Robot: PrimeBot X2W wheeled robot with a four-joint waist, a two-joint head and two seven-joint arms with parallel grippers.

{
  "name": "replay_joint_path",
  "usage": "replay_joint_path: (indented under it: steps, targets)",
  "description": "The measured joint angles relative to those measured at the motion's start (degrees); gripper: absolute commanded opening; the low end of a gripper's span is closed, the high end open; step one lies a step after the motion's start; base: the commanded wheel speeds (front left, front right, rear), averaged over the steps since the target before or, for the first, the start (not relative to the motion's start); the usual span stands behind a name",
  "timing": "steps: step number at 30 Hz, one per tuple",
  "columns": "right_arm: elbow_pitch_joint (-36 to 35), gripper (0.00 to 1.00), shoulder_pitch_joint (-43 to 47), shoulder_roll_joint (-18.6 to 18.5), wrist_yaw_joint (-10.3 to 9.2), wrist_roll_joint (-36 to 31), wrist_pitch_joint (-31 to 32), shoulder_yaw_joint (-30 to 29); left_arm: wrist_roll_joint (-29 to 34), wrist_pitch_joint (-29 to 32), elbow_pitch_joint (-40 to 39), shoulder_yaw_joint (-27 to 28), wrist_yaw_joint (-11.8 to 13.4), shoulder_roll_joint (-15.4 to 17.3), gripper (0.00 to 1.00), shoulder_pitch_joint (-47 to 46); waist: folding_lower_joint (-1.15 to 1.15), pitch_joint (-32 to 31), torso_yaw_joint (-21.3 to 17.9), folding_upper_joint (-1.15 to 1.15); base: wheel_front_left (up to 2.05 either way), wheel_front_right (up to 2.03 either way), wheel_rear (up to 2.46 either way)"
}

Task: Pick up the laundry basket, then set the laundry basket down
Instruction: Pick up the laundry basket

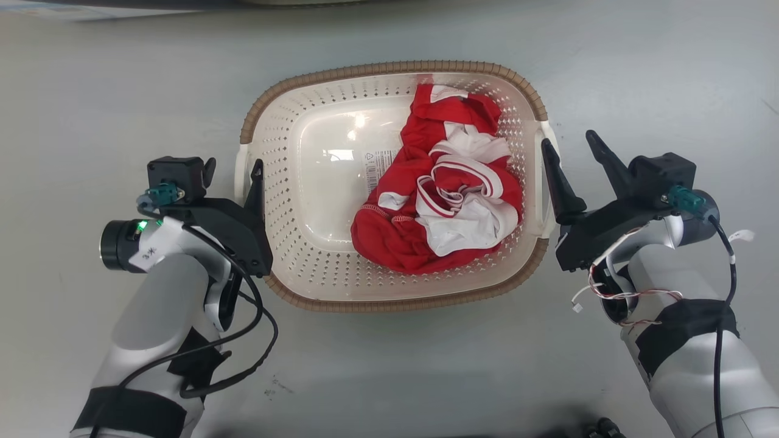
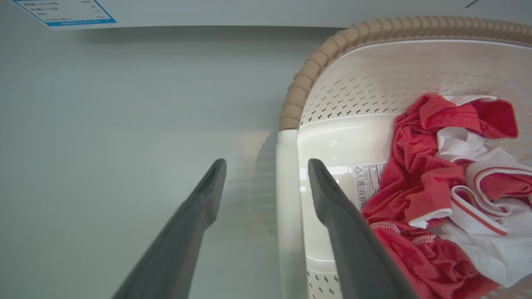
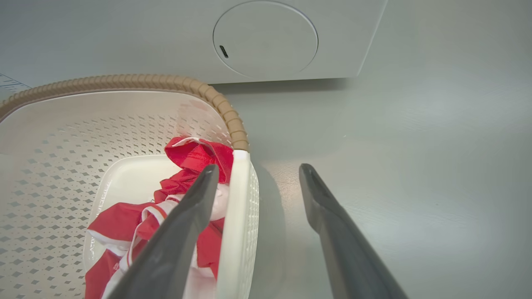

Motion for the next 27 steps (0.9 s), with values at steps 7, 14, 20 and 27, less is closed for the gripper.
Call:
replay_joint_path:
  steps: [7,14,20,27]
  targets:
    - [2.75,1.00,-2.84,0.52,0.01,0.01,0.01,1.42,-0.47,0.98,3.10,0.30,-1.01,0.09,1.00,-2.27,0.00,2.29,-0.10,-0.01,0.00,0.00,0.00]
    - [5.49,1.00,-4.89,0.53,0.05,1.12,0.00,2.78,-1.82,1.14,5.83,0.64,-1.98,-0.36,1.00,-5.37,0.00,4.53,0.03,-0.01,0.00,0.00,0.00]
    - [7.06,0.00,-6.20,1.93,0.22,1.99,-0.15,4.61,-2.53,1.35,7.77,1.09,-2.41,-2.12,0.00,-7.01,-0.01,4.86,0.07,-0.01,0.00,0.00,0.00]
    - [9.32,0.00,-7.18,1.58,0.23,3.19,-0.14,5.93,-2.93,1.11,10.58,1.25,-2.53,-2.78,0.00,-7.81,-0.01,4.04,0.14,-0.01,0.00,0.00,0.00]
